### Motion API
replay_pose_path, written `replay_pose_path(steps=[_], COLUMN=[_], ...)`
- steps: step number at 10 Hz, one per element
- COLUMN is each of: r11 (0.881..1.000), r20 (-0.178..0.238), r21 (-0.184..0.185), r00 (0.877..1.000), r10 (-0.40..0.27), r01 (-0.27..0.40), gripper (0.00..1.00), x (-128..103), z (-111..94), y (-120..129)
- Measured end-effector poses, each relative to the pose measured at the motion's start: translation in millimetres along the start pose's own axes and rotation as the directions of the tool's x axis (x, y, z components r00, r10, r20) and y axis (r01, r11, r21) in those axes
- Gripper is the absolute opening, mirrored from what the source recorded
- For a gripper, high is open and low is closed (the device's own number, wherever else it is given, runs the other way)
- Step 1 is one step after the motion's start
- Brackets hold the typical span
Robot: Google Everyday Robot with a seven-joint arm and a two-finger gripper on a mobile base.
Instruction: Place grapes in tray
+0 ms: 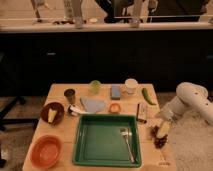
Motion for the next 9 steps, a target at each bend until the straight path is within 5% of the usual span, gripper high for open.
replay_pose_path(steps=[6,9], r11=[0.998,0.996], r20=[0.104,0.122], r21=[-0.025,-0.05], r00=[0.993,0.991], r10=[-0.053,-0.064], r01=[0.056,0.07], gripper=[0.8,0.8], x=[16,21], z=[11,20], y=[2,2])
